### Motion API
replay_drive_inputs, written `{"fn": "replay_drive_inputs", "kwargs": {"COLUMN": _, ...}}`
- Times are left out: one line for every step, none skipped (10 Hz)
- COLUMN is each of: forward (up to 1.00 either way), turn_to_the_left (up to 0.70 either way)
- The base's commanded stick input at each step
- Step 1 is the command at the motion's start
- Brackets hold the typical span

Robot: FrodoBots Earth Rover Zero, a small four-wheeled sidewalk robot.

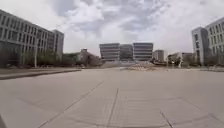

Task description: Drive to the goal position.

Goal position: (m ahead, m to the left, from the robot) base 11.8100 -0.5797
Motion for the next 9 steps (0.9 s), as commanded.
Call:
{"fn": "replay_drive_inputs", "kwargs": {"forward": 0.7, "turn_to_the_left": 0.0}}
{"fn": "replay_drive_inputs", "kwargs": {"forward": 0.7, "turn_to_the_left": 0.0}}
{"fn": "replay_drive_inputs", "kwargs": {"forward": 0.7, "turn_to_the_left": 0.0}}
{"fn": "replay_drive_inputs", "kwargs": {"forward": 0.7, "turn_to_the_left": 0.0}}
{"fn": "replay_drive_inputs", "kwargs": {"forward": 0.7, "turn_to_the_left": 0.0}}
{"fn": "replay_drive_inputs", "kwargs": {"forward": 0.7, "turn_to_the_left": 0.0}}
{"fn": "replay_drive_inputs", "kwargs": {"forward": 0.7, "turn_to_the_left": 0.0}}
{"fn": "replay_drive_inputs", "kwargs": {"forward": 0.7, "turn_to_the_left": 0.0}}
{"fn": "replay_drive_inputs", "kwargs": {"forward": 0.7, "turn_to_the_left": 0.0}}
